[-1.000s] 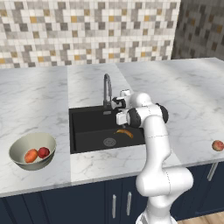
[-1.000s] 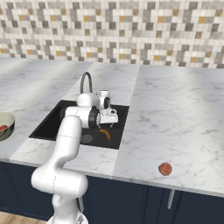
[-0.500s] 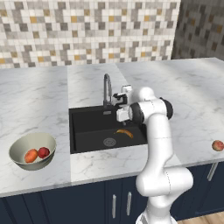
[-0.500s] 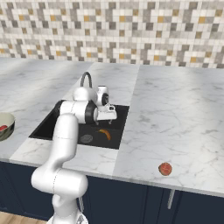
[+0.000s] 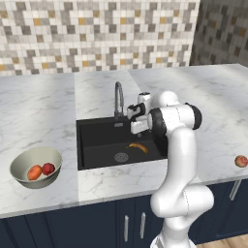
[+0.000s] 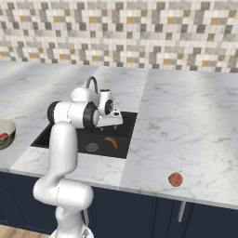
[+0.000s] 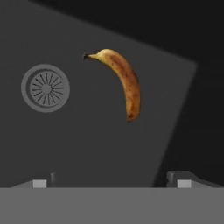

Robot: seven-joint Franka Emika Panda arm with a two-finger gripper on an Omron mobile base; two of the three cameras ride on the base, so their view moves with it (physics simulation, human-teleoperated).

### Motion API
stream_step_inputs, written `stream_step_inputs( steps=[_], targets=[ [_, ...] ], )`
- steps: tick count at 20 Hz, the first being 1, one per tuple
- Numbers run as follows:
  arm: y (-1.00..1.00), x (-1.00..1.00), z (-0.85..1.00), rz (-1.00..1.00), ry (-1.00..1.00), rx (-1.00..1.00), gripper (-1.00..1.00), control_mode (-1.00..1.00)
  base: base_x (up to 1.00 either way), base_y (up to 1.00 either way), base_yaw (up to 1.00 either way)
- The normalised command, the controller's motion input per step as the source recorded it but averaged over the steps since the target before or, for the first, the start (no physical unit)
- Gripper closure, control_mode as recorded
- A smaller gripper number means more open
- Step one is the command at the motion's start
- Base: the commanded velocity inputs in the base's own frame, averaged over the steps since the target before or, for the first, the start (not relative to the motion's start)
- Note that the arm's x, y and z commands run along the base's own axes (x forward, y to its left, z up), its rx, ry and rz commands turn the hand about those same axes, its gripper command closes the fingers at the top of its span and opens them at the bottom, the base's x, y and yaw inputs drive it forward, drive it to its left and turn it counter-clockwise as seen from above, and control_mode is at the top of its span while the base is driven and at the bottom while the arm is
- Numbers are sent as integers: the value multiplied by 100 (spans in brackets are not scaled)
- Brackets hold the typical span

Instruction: There is a mixed pile of frozen fruits and vegetables on the counter. Locate all the frozen vegetables and place the items in a bowl on the counter. Take all the frozen fruits and defrost them in a running sink.

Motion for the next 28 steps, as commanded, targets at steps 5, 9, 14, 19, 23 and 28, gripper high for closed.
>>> stream_step_inputs(
  steps=[5, 9, 14, 19, 23, 28],
  targets=[
    [-1, -19, 43, -7, -4, 0, -100, -100, 0, 0, 0],
    [-16, -5, 25, -15, 0, 0, -100, -100, 0, 0, 0],
    [-14, -13, 23, -13, 0, -2, -100, -100, 0, 0, 0],
    [-7, -16, 10, -5, 1, 1, -100, -100, 0, 0, 0],
    [-24, -3, 0, -1, 1, 5, -100, -100, 0, 0, 0],
    [-25, -16, 1, -11, 4, 0, -100, -100, 0, 0, 0]
  ],
)
